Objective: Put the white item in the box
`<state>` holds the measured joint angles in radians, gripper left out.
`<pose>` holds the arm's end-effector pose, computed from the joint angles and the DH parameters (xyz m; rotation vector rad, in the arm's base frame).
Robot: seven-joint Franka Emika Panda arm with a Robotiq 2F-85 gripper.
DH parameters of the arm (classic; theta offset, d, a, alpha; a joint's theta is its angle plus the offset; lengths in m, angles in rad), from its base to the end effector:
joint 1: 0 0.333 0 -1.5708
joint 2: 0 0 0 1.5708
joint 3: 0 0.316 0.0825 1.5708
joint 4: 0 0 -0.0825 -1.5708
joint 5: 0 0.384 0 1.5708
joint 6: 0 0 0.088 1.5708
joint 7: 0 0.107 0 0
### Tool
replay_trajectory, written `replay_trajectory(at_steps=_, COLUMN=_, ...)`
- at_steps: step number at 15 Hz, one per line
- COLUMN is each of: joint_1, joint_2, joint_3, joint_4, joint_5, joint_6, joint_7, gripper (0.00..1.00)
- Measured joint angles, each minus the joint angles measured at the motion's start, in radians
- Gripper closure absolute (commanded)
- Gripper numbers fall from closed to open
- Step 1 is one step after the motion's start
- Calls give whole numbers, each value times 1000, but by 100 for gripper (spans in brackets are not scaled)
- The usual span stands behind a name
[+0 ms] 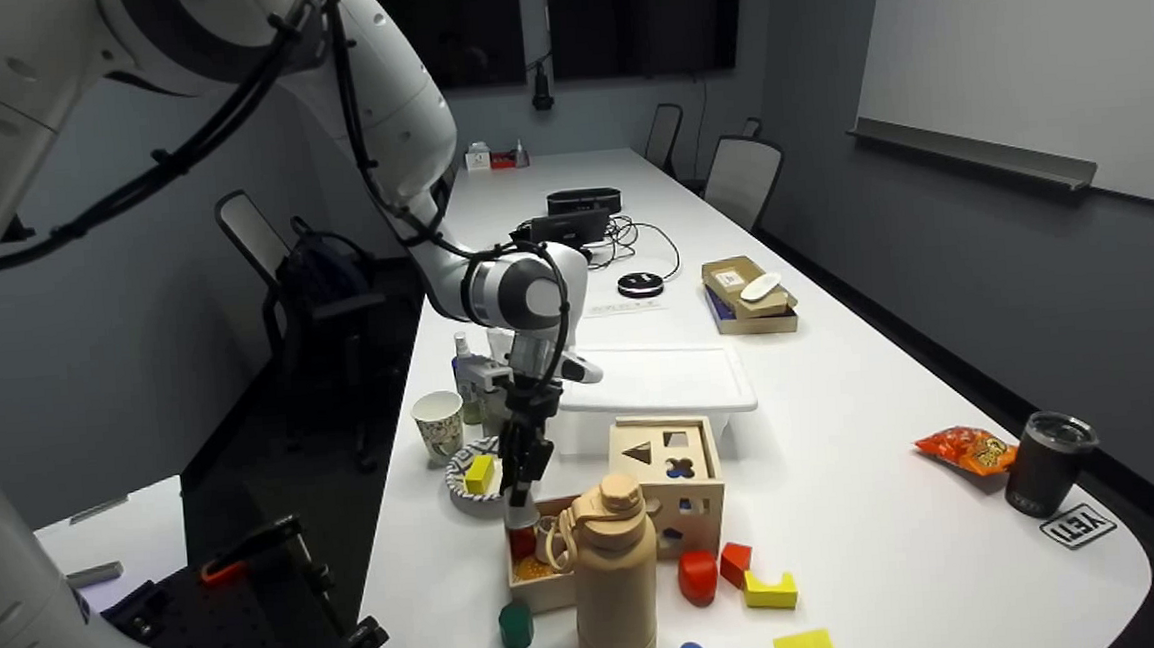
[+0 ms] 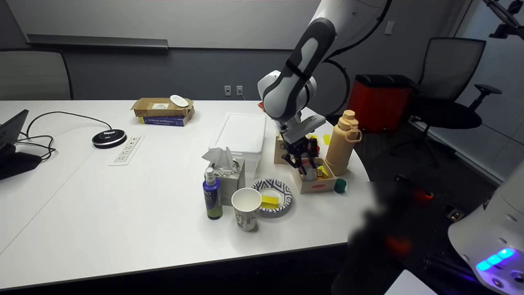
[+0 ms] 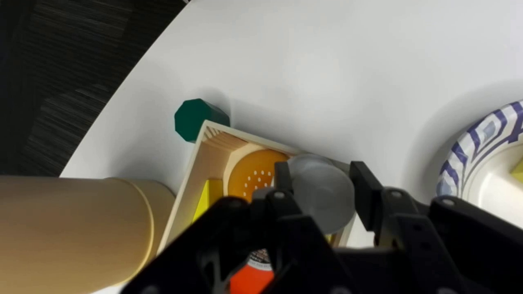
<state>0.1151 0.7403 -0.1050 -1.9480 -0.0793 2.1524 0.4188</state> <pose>0.5387 -0.0019 0.0671 2.7750 -0.4749 -0.7126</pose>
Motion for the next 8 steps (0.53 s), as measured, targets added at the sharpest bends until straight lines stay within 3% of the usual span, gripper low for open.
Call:
replay_trajectory(at_steps=5, joint_1=-1, joint_2=17, joint_3=-30, joint_4=0, joint_5=-1, joint_6=8, joint_7=1, gripper=85)
replay_trajectory(at_steps=6, joint_1=-1, joint_2=18, joint_3=-35, joint_4=0, joint_5=-1, joint_6=9, joint_7=1, gripper=35)
replay_trajectory(at_steps=8, joint_1=-1, joint_2=21, joint_3=-39, joint_4=0, joint_5=-1, joint_6=10, joint_7=2, gripper=27)
